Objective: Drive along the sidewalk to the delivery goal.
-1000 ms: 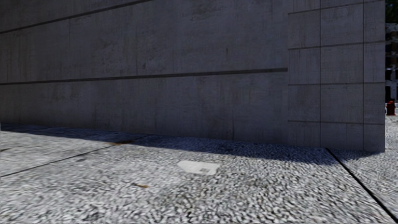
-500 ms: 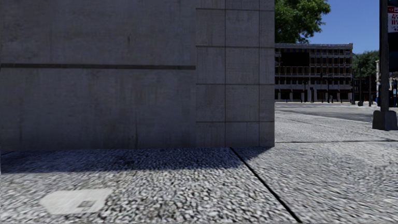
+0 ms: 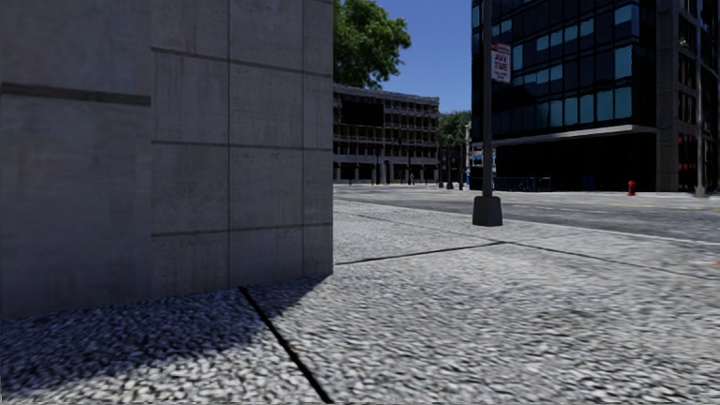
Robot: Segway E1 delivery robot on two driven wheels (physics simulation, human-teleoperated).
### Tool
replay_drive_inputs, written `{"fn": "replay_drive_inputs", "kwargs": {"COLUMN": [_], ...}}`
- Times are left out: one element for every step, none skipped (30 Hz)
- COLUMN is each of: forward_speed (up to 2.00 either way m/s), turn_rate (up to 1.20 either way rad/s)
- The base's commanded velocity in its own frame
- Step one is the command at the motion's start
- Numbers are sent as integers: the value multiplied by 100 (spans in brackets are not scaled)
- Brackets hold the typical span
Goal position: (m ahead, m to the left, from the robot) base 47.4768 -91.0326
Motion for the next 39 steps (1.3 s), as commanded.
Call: {"fn": "replay_drive_inputs", "kwargs": {"forward_speed": [107, 107, 107, 107, 107, 107, 107, 107, 107, 107, 107, 107, 107, 107, 107, 107, 107, 107, 107, 107, 107, 109, 200, 200, 200, 200, 200, 200, 200, 200, 200, 200, 200, 200, 200, 200, 200, 200, 200], "turn_rate": [-96, -96, -96, -96, -96, -56, 0, 0, 0, 0, 0, 0, 0, 0, 0, 0, 0, 0, 0, 0, 0, 0, 0, 0, 0, 0, 0, 0, 0, 0, 0, 0, 0, 0, 0, 0, 0, 0, 0]}}
